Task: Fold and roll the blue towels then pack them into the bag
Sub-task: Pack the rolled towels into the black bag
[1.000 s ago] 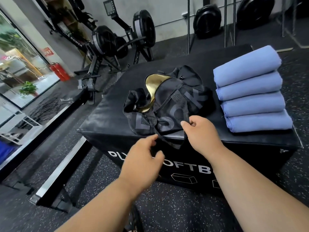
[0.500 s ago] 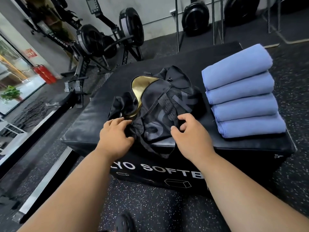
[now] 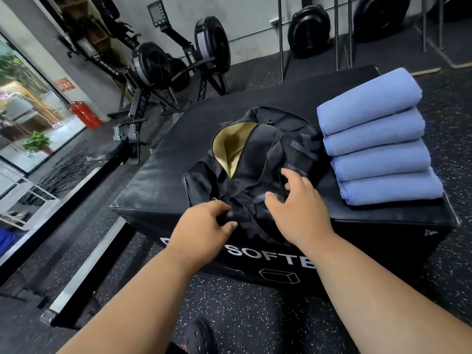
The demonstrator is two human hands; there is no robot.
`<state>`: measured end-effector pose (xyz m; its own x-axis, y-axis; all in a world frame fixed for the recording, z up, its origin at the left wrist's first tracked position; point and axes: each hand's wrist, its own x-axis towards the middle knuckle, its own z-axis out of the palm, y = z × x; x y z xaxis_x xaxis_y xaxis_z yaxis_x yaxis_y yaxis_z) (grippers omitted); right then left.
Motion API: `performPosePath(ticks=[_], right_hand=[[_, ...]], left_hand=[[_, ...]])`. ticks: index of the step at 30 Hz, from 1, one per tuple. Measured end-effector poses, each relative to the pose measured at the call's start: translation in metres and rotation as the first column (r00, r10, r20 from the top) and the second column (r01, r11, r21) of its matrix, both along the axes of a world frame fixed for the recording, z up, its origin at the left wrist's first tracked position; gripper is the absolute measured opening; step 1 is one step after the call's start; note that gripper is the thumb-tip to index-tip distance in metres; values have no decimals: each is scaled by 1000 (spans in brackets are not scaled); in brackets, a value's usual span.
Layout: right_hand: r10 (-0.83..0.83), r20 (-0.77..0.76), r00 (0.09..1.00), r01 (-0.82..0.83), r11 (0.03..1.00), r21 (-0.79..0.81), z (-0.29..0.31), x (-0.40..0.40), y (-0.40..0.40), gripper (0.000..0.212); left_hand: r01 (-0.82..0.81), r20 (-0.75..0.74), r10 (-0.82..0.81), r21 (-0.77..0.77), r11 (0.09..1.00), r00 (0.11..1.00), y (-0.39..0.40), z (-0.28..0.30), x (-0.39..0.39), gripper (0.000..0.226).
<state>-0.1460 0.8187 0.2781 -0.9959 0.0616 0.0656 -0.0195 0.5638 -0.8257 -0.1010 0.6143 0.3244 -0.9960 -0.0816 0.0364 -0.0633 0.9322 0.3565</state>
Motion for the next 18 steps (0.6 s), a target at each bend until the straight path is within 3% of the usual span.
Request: performPosePath(ticks=[3,6,9,14,18], right_hand=[[82,43,996,-84,994,63,-1,8,0,78],[151,45,987,-154,986,60,-1,11,6,71],[209,42,977,-208,978,-22,1,12,13,65],[288,24,957,-287,957,-38,7,14,14,60],[311,30,950,-312,950,21,0,4,10,63]], left_hand=[[20,65,-28,119,993,997,28,-2,24,20],[50,95,-72,220,974,993,43,0,37,13],[1,50,-14,260,966,999,38,6,33,14],[-170,-73,191,226,959,979,16,27,4,30],[-169,70,160,161,972,985,9,30,-27,55]])
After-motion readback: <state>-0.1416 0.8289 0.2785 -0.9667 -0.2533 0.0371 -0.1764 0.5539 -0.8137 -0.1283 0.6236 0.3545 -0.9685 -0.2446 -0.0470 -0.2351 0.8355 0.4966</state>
